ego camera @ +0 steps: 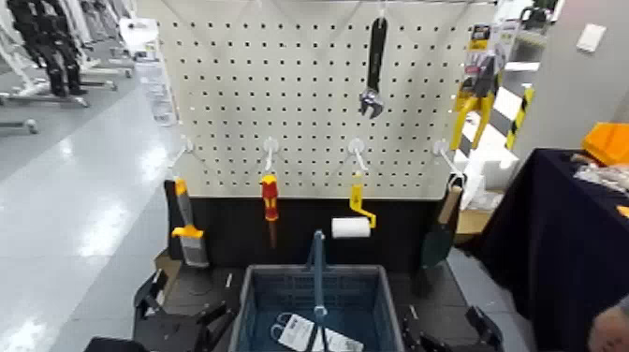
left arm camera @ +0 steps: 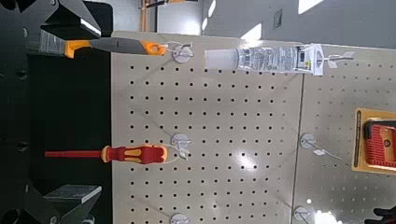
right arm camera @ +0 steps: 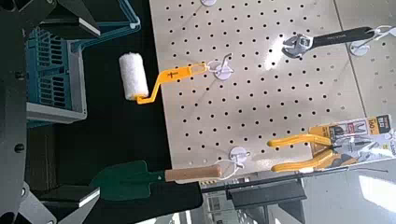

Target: Put the yellow pliers into the crate.

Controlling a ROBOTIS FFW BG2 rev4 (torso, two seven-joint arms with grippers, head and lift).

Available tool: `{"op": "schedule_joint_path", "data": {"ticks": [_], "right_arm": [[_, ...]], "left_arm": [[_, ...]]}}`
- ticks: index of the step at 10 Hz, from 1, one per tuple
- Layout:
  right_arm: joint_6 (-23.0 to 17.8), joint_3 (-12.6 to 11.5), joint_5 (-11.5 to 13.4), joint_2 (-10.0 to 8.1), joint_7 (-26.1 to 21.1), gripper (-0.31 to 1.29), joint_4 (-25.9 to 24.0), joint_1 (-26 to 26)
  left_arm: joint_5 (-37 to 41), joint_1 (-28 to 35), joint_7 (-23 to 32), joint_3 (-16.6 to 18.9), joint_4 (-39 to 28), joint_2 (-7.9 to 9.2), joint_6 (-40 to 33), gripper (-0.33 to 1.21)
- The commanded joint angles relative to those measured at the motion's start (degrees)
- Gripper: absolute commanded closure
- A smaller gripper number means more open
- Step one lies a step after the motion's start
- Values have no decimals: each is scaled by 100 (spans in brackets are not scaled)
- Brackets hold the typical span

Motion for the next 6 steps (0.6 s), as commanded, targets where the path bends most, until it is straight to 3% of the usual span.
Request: {"op": "schedule_joint_path", "data": {"ticks": [1,6], "right_arm": [[411,-448,-56,16,574,14,-61,-304],[1202,-1370,-47,34,1787,13,-96,-1332]], "left_arm": [[1,4,0,0,9,1,0,14],[10,-14,-9,-26,9,1,44,14]]}}
